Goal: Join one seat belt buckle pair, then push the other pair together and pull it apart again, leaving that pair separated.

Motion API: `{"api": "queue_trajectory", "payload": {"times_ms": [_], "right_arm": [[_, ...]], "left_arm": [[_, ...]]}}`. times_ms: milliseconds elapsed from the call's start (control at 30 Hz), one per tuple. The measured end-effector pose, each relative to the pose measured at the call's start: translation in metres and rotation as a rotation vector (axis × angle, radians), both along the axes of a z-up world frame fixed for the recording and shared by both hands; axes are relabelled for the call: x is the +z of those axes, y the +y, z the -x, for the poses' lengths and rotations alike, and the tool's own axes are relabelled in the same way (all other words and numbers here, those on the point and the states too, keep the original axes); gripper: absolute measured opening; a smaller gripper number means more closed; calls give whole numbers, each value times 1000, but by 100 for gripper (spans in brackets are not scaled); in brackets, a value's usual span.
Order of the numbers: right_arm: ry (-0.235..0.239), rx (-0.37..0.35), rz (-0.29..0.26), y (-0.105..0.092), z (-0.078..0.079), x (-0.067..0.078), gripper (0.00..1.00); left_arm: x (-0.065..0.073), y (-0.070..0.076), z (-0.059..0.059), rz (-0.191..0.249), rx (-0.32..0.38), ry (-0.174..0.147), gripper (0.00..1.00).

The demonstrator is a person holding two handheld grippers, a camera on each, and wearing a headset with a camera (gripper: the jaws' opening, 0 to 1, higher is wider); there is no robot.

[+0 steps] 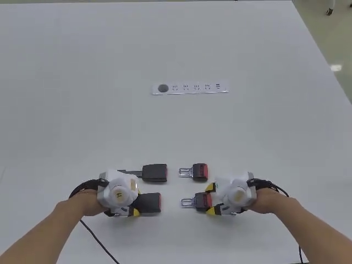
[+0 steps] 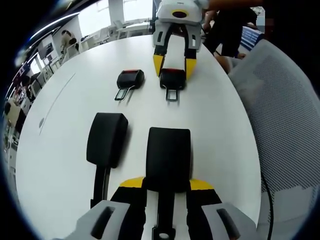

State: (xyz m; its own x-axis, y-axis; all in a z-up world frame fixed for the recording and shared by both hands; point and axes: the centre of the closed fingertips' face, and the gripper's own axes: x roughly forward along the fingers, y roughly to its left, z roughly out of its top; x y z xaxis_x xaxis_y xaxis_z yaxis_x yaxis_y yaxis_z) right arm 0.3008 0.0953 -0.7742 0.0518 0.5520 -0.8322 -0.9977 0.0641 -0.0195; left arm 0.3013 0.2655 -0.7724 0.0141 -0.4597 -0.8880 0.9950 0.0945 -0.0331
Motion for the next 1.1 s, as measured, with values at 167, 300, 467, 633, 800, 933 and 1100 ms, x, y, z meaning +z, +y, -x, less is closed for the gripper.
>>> {"api": "queue_trajectory", "payload": {"times_ms": [167, 300, 467, 633, 800, 933, 1100], "right_arm": [[1, 3, -6, 6, 1, 0, 30], [3, 3, -10, 11, 1, 2, 30], [4, 2, -17, 16, -1, 2, 30], [5, -1, -26, 22, -4, -2, 30], [5, 0, -33, 29, -1, -1, 30], [7, 0, -39, 37, 3, 2, 30], [8, 2, -49, 48, 3, 6, 30]], "left_arm": [[-2, 0, 0, -1, 5, 2, 31], [-1, 0, 0, -2, 8, 3, 31], [-3, 0, -1, -1, 17, 5, 31], [-5, 0, -2, -2, 20, 7, 31], [-4, -1, -2, -3, 20, 7, 31], [-4, -2, -1, -6, 20, 7, 31], [-4, -1, -1, -9, 22, 8, 31]]}}
